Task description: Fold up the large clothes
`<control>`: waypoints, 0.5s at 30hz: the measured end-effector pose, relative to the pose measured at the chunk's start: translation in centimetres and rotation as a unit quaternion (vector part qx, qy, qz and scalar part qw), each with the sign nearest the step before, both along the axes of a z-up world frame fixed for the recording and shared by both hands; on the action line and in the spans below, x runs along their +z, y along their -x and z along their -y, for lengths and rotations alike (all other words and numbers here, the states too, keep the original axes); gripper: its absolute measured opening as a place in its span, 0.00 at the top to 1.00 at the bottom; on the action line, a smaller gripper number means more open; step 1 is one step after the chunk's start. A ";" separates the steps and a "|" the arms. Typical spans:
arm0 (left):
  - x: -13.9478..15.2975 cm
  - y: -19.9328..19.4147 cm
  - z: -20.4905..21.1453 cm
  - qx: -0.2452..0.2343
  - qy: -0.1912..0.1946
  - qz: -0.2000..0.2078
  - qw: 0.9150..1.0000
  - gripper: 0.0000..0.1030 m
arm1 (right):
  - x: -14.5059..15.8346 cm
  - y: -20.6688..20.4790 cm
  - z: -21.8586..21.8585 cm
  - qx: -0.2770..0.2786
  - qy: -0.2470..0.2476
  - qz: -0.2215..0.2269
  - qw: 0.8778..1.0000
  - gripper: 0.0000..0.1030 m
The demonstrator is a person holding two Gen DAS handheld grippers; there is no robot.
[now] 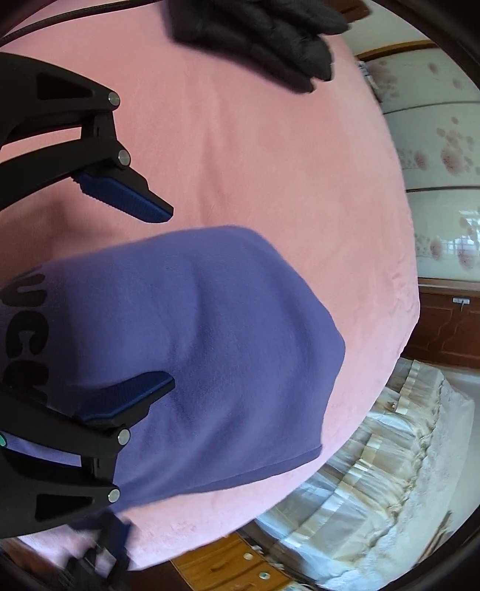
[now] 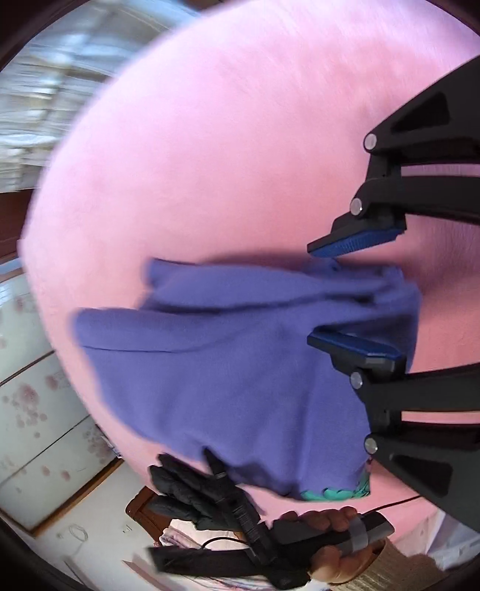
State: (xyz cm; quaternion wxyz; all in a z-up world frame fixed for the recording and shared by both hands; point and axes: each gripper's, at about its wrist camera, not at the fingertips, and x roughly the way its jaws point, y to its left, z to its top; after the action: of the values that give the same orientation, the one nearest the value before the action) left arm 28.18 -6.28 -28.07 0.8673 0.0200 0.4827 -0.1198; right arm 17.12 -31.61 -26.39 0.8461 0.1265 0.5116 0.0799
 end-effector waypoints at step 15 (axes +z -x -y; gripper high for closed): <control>4.8 -3.9 1.8 -0.026 -0.030 0.037 0.999 0.21 | 2.6 -12.8 -5.4 0.004 -0.050 0.100 0.994 0.86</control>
State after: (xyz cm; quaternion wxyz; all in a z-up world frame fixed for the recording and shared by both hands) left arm 32.06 -8.07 -23.28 0.8804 0.0632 0.4526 -0.1267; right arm 29.88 -26.17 -23.78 0.8852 0.1577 0.4205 0.1213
